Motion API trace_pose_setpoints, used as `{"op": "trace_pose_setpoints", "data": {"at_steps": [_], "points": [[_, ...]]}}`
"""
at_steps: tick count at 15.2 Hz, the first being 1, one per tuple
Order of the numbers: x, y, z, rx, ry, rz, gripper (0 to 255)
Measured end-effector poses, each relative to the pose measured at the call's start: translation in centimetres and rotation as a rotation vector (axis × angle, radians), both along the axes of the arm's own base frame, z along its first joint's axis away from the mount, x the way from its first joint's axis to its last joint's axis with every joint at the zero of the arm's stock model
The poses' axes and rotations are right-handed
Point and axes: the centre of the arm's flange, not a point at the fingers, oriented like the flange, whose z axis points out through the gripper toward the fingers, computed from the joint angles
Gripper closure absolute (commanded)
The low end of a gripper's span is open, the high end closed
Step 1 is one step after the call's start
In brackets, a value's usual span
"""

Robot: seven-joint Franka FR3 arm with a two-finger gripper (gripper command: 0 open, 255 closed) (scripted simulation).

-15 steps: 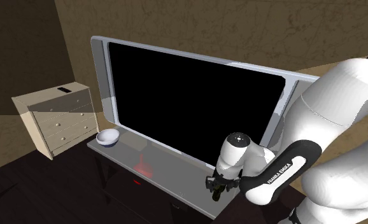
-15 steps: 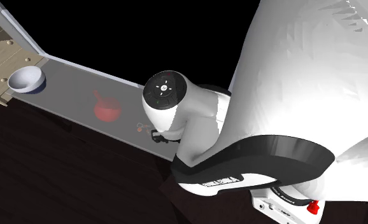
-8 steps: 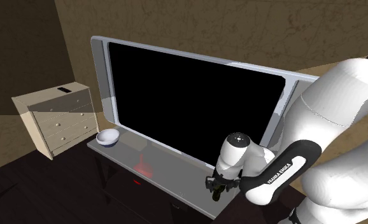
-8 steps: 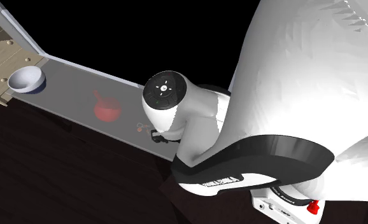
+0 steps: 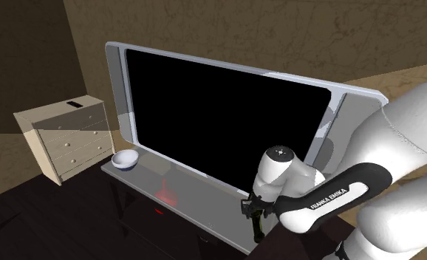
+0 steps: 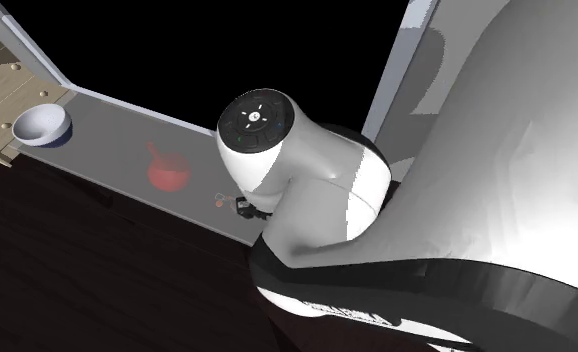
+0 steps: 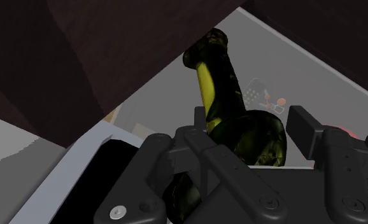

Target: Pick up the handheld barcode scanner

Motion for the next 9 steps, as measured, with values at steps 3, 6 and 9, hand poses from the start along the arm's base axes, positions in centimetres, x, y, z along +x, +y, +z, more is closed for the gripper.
{"op": "trace_pose_setpoints", "data": {"at_steps": [3, 6, 9], "points": [[-0.1, 0.1, 1.5, 0.001, 0.000, 0.000, 255], [0.1, 0.0, 3.1, 0.001, 0.000, 0.000, 255], [-0.1, 0.1, 4.5, 0.002, 0.000, 0.000, 255]]}}
